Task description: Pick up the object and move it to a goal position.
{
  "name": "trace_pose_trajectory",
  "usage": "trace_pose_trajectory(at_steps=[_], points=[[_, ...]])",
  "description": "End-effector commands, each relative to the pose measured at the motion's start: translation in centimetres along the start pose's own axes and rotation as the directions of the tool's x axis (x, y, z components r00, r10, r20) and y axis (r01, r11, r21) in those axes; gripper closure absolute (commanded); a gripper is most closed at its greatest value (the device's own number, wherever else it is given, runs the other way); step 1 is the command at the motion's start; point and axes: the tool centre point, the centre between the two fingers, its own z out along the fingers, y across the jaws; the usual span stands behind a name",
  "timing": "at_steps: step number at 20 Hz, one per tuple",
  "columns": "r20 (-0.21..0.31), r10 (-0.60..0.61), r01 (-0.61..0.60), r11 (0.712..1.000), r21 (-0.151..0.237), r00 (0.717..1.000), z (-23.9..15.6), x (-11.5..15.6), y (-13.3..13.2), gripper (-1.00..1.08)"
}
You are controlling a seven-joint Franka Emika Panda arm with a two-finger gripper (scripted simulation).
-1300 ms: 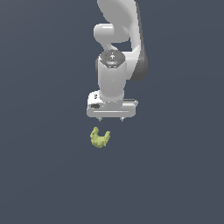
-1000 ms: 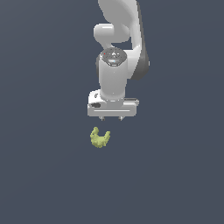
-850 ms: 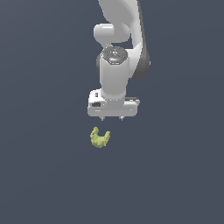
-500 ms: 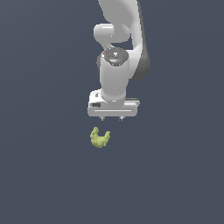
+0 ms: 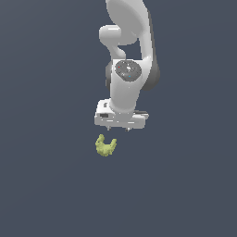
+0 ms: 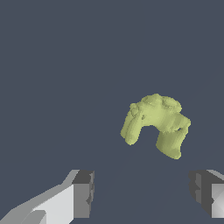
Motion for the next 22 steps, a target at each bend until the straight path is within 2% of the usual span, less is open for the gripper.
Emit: trace_pose_trajectory(at_steps=[1,10,17,22], points=[[0.014,0.026,-0.026,0.999,-0.026,1.000,0.8,0.1,-0.1,-0.60],[0.045,0.155,-0.145,0.974,-0.172,0.987,4.3,0.6,-0.1,-0.60],[0.025,0.249,-0.231,0.926,-0.300,0.968,6.8,1.0,0.0,-0.60],[-0.004,0.295,-0.275,0.888,-0.368,0.956,7.9,1.3,0.1,-0.60]])
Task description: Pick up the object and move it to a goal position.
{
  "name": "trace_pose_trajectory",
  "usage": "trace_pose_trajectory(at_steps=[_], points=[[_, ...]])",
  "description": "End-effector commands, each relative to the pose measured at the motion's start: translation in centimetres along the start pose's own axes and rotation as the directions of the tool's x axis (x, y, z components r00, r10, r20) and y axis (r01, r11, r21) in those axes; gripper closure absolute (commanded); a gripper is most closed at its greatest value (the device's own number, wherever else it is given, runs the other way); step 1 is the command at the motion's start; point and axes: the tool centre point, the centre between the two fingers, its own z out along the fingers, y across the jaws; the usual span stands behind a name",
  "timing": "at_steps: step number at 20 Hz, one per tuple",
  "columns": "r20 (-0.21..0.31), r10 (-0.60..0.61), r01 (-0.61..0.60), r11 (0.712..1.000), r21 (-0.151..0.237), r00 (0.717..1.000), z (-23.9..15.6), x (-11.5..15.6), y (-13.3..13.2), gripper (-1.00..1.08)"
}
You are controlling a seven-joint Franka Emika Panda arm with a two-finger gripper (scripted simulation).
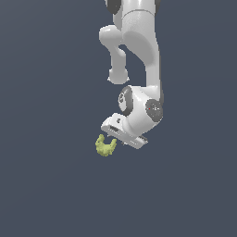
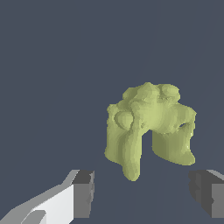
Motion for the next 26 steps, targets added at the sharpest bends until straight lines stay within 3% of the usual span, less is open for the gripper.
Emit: trace_pose_trajectory(at_steps=[1,9,25,26], points=[[-0.008,0.026,-0.026,0.999,-0.033,1.000,0.5,0.2,-0.1,-0.60],[-0.027,0.066,-0.069,0.994,-0.088,0.997,1.2,0.4,-0.4,-0.60],[-0.029,0.069,-0.071,0.993,-0.092,0.997,4.2,0.4,-0.1,-0.60],[-0.029,0.069,-0.071,0.993,-0.092,0.997,4.2,0.4,-0.1,1.08]])
